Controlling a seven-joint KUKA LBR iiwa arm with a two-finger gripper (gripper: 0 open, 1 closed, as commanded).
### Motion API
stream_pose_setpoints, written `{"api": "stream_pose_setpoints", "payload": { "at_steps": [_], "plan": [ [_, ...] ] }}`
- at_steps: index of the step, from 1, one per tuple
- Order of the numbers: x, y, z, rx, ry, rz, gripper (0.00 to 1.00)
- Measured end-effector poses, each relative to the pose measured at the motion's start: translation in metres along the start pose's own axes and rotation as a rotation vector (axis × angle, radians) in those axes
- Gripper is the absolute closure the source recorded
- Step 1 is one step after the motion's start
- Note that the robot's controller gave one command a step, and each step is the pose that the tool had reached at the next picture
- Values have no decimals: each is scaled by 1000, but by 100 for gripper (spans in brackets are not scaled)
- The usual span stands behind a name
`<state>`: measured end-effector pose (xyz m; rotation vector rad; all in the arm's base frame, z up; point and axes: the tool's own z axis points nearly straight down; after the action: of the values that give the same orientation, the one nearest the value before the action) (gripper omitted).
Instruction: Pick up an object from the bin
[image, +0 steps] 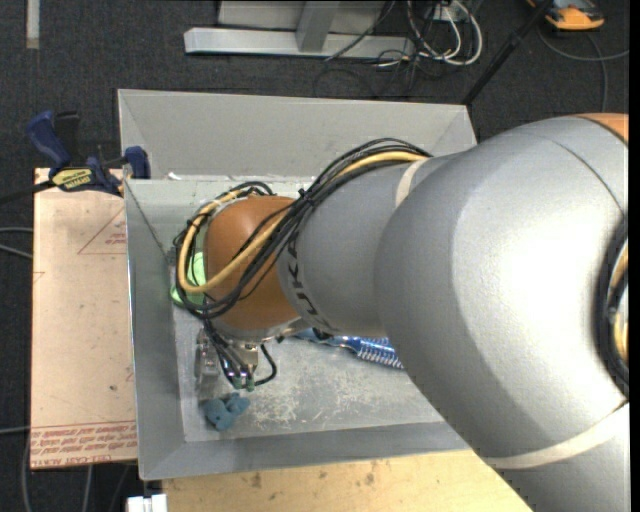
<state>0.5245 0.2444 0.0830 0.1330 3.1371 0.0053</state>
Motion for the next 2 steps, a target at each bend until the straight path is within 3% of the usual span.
{"api": "stream_pose_setpoints", "payload": {
  "at_steps": [1, 2],
  "plan": [
    [14, -18, -4, 5, 2, 384, 100],
    [1, -29, -138, -2, -7, 396, 100]
  ]
}}
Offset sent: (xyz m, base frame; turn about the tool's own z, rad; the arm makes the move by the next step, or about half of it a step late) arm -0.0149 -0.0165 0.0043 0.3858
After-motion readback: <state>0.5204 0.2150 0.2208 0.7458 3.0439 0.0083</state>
